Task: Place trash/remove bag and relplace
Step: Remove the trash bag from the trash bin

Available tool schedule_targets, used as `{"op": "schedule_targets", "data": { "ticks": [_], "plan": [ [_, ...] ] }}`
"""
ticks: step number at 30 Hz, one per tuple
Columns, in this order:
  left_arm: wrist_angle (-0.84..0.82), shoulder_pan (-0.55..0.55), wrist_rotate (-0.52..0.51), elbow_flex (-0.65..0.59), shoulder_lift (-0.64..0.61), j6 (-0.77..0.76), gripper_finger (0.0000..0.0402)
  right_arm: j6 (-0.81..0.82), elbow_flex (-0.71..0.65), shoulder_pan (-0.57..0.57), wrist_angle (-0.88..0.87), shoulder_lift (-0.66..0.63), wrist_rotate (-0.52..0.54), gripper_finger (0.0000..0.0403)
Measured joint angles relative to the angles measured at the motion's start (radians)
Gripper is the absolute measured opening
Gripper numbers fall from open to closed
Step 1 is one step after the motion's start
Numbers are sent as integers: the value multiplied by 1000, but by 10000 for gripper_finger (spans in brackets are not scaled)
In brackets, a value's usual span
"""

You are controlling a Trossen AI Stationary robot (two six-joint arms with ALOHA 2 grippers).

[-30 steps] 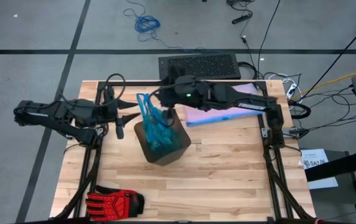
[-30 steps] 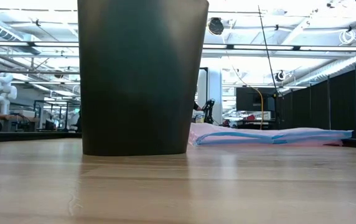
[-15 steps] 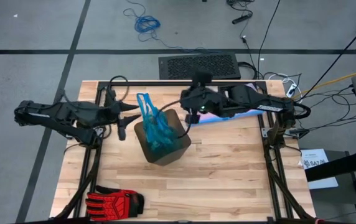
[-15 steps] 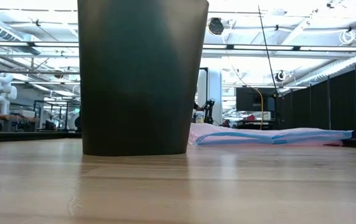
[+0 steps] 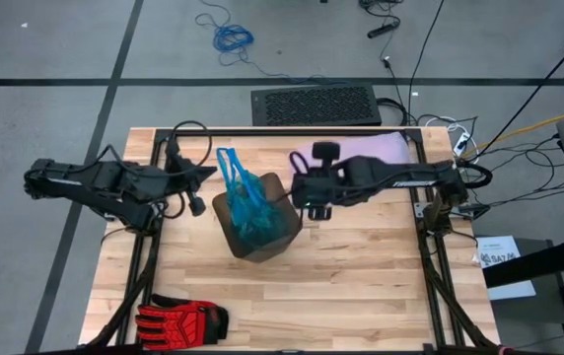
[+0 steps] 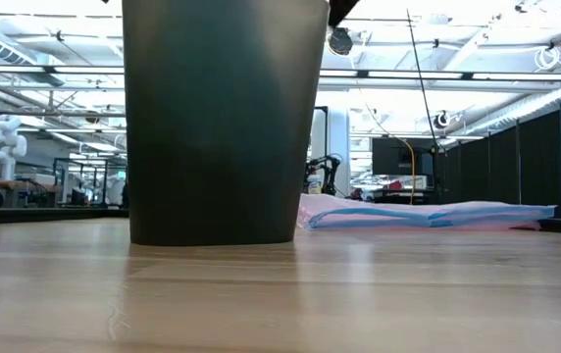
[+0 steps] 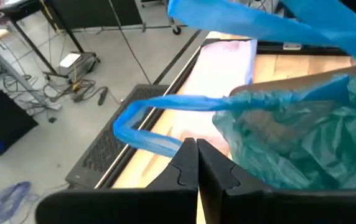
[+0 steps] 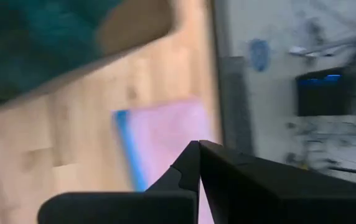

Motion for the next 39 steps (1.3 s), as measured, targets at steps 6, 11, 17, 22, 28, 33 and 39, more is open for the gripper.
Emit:
{"op": "schedule_targets", "data": {
  "ticks": [6, 11, 17, 22, 28, 33, 39],
  "plan": [
    [25, 0, 27, -64, -71, -19, 1, -40, -339, -6, 296, -141, -187, 0],
    [95, 0, 81, -153, -151, -39, 1, -4, -652, -15, 588, -355, -254, 0],
    [122, 0, 123, -172, -206, -71, 0, -17, -812, -24, 923, -495, -410, 0],
    [151, 0, 84, -172, -206, -66, 0, -3, -824, -61, 1090, -460, -580, 4],
    [153, 0, 83, -172, -196, -30, 17, 19, -825, -80, 1152, -412, -675, 63],
    [171, 0, 89, -172, -196, -12, 56, 95, -825, -78, 1242, -369, -696, 139],
    [169, 0, 106, -172, -196, -12, 98, 278, -825, -64, 1400, -303, -696, 244]
  ]
}}
